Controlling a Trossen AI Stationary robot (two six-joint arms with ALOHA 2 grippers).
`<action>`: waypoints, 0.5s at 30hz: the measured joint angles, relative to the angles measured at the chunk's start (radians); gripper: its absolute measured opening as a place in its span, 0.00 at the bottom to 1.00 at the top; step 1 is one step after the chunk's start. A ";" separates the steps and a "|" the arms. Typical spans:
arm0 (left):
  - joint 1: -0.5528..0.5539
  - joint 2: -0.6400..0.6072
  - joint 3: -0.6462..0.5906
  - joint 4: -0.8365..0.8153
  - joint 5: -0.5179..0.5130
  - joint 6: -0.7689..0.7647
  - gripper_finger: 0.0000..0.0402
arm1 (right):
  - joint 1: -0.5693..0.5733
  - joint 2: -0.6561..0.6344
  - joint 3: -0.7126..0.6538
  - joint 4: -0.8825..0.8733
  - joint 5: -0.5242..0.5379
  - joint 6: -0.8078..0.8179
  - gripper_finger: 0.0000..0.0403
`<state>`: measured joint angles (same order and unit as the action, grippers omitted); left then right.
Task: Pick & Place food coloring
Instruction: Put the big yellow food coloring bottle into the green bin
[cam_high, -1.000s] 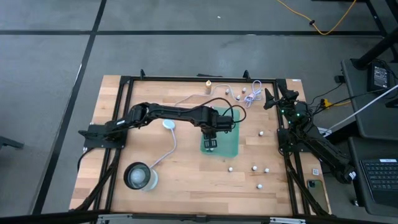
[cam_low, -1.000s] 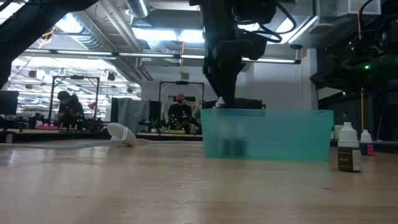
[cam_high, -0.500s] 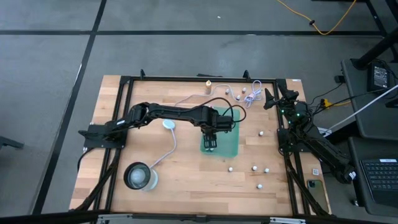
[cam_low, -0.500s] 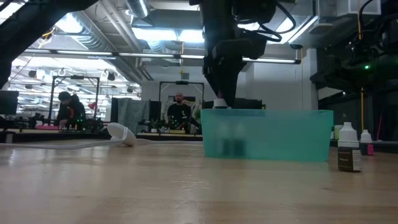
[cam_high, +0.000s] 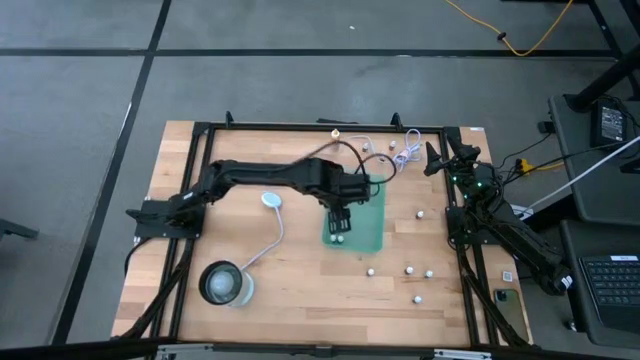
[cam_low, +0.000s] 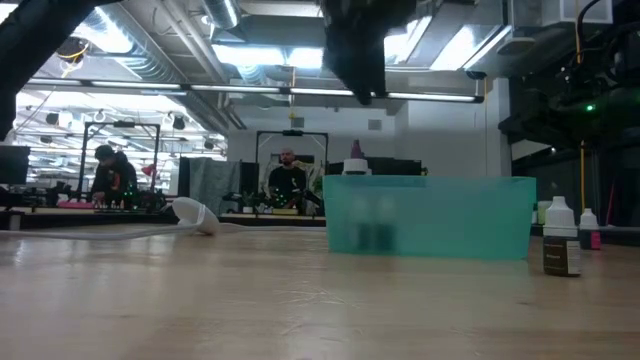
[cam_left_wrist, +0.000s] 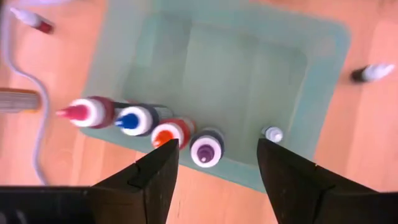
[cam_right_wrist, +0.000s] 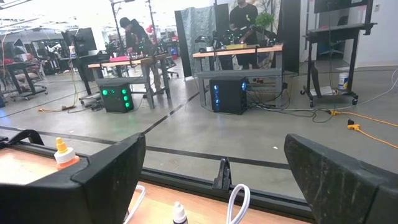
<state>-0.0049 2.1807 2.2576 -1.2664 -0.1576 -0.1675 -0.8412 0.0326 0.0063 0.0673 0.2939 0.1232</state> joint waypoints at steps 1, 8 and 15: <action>0.006 -0.020 -0.005 0.006 -0.002 -0.002 0.54 | 0.000 0.000 0.000 0.000 0.000 0.000 0.95; 0.057 -0.163 -0.117 0.017 -0.067 -0.003 0.64 | 0.000 0.000 0.000 0.000 0.000 0.000 0.95; 0.102 -0.348 -0.334 0.061 -0.228 -0.033 0.73 | 0.000 0.000 0.000 0.000 0.000 0.000 0.95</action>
<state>0.0973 1.8332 1.9234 -1.2053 -0.3855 -0.2003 -0.8413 0.0322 0.0067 0.0676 0.2939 0.1231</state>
